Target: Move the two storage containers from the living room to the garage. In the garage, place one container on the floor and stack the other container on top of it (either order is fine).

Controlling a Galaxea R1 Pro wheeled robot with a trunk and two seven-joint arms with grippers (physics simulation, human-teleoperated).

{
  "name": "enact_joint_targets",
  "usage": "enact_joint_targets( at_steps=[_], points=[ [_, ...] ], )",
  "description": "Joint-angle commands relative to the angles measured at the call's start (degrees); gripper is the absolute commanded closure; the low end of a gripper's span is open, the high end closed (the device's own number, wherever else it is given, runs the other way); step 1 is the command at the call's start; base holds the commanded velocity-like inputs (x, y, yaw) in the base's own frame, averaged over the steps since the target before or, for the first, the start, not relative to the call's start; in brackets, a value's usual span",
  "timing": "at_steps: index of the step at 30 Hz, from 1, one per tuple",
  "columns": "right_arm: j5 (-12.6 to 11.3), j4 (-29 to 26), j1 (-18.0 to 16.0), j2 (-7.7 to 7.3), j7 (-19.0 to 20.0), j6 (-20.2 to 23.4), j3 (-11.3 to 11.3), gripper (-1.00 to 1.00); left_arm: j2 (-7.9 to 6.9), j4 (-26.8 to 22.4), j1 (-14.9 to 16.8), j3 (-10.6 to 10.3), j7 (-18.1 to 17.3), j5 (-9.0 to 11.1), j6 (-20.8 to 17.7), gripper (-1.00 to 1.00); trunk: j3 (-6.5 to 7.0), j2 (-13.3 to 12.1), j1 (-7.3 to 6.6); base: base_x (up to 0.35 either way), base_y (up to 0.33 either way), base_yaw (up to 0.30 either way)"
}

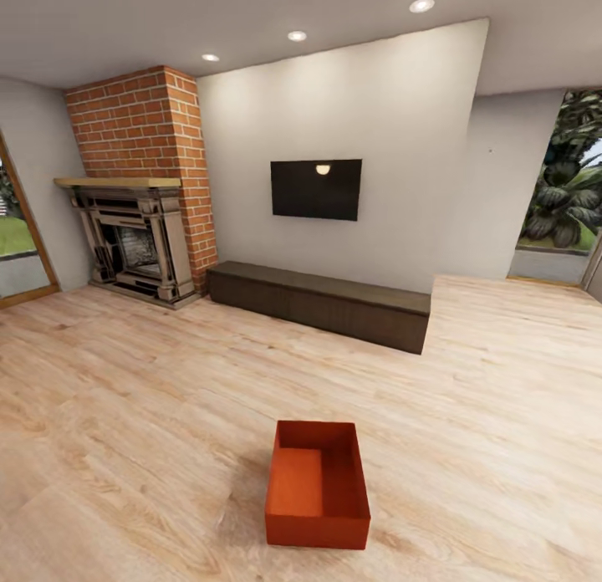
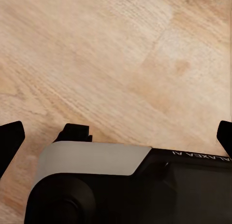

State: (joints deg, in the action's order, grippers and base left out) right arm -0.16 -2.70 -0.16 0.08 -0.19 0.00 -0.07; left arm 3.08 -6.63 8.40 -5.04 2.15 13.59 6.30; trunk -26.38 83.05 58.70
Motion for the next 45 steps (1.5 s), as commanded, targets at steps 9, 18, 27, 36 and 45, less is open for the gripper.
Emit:
enact_joint_targets(
  at_steps=[9, 18, 27, 36, 45],
  points=[
    [0.0, 0.0, 0.0, 0.01, 0.0, 0.0, 0.0, -1.0, 0.0, 0.0, 0.0, -0.5, 0.2, 0.5, 0.2, -1.0, -0.06, 0.0, 0.03, 0.338, 0.0, -0.051],
    [0.0, 0.0, 0.0, 0.01, 0.0, 0.0, 0.0, -1.0, 0.0, 0.0, 0.0, -0.5, 0.2, 0.5, 0.2, -1.0, -0.06, 0.0, 0.03, 0.341, 0.0, -0.016],
    [0.0, -0.1, 0.0, 0.0, 0.0, 0.0, -0.1, -1.0, -0.04, 0.0, 0.0, -0.5, 0.1, 0.5, 0.2, -1.0, -0.06, 0.0, 0.03, 0.341, 0.0, -0.001],
    [-0.1, -0.2, 0.0, 0.05, 0.1, -0.1, 0.0, -1.0, -0.08, 0.0, 0.0, -0.4, 0.9, 0.5, 0.1, -1.0, -0.06, 0.0, 0.03, 0.34, -0.018, 0.0],
    [-0.1, -0.2, 0.0, 0.09, 0.1, -0.1, 0.1, -1.0, -0.14, 0.0, 0.0, -0.3, 6.1, 0.5, 3.8, -1.0, -0.06, 0.0, 0.03, 0.09, 0.045, 0.0]
  ],
)
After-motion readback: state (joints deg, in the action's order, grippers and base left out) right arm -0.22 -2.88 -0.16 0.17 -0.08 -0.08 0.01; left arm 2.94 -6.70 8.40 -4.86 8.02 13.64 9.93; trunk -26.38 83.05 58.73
